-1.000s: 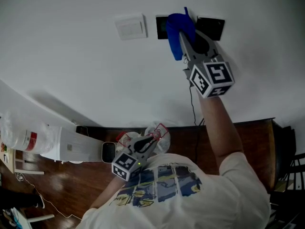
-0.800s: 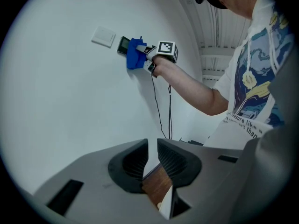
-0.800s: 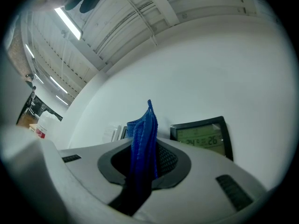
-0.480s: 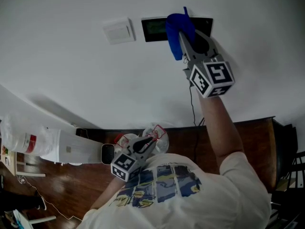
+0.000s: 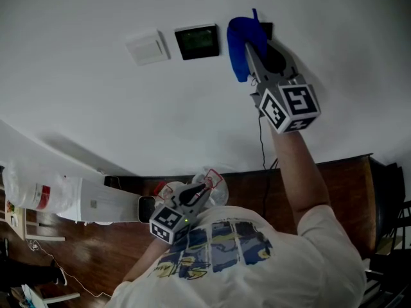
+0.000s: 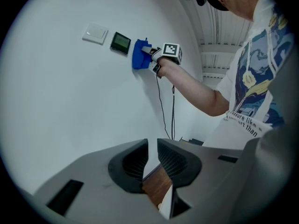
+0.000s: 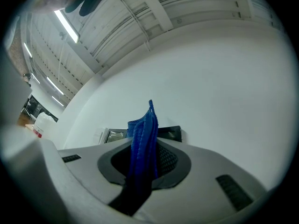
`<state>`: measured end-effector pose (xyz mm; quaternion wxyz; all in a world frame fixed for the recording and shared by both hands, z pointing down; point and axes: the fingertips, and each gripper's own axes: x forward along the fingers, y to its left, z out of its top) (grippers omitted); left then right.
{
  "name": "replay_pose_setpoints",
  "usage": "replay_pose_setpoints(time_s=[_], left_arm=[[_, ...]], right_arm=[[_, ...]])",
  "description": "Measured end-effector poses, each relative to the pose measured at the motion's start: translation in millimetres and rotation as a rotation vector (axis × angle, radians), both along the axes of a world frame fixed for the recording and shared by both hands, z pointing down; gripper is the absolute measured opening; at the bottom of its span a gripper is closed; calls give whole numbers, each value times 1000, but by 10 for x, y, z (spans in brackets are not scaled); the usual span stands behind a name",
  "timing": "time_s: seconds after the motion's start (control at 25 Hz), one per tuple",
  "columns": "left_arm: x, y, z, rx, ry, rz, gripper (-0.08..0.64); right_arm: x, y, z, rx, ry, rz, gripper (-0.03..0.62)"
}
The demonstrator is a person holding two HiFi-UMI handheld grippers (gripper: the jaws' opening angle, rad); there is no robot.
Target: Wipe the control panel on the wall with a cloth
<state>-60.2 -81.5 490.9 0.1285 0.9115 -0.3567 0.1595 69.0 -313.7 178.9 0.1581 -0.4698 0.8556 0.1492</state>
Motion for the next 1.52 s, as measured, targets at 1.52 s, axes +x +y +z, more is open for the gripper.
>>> replay_pose_setpoints(time_s=[1.52], left_arm=[[189, 23, -18, 13, 25, 45, 61]], right_arm=[[196, 525, -107, 64, 22, -19, 94]])
